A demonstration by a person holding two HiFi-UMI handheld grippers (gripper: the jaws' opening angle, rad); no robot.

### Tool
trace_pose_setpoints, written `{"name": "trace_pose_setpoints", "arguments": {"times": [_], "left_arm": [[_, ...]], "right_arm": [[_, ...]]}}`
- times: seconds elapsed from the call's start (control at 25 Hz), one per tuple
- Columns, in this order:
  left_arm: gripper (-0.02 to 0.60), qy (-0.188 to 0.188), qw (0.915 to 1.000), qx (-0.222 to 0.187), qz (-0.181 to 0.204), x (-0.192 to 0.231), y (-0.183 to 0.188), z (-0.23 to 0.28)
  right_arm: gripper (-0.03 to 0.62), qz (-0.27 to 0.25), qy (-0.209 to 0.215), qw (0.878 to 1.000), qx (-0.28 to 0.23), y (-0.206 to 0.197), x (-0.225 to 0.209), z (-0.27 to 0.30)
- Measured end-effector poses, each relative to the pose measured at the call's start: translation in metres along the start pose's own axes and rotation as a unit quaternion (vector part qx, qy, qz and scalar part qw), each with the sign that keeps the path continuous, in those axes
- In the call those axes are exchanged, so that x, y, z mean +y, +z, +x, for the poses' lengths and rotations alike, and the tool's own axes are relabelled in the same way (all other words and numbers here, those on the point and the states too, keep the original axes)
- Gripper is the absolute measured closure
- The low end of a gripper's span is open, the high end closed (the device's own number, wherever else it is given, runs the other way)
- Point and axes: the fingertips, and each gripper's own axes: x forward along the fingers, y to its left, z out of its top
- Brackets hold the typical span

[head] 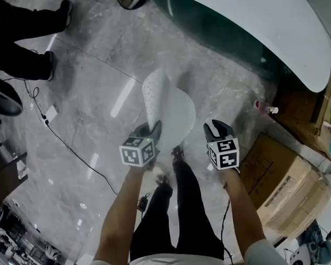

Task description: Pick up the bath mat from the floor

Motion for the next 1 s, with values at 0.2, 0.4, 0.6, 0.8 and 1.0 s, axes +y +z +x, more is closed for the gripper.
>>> {"name": "trace_pose_setpoints", "arguments": {"times": [0.2, 0.4, 0.6, 0.8, 1.0], "left_arm": [[0.545, 0.018, 0.9987, -0.046, 0.009, -0.039, 0.025, -0.084], [0.545, 0.055, 0.9939, -0.074, 0.060, -0.062, 0.049, -0.177], [0.545, 0.082, 0.9851, -0.123, 0.088, -0.093, 0.093, -0.263], [0.545, 0.111, 0.9699, -0.195, 0.096, -0.117, 0.129, -0.361], [0.545, 0.120, 0.9517, -0.243, 0.145, -0.142, 0.147, -0.446]], "right_arm": [[0.556, -0.029, -0.031, 0.998, -0.053, 0.051, 0.009, -0.088], [0.577, -0.039, -0.029, 0.993, -0.106, 0.098, 0.052, -0.177], [0.579, -0.065, -0.014, 0.986, -0.152, 0.148, 0.088, -0.262], [0.579, -0.114, -0.016, 0.973, -0.202, 0.200, 0.124, -0.353], [0.579, -0.140, -0.020, 0.953, -0.268, 0.246, 0.162, -0.436]]}}
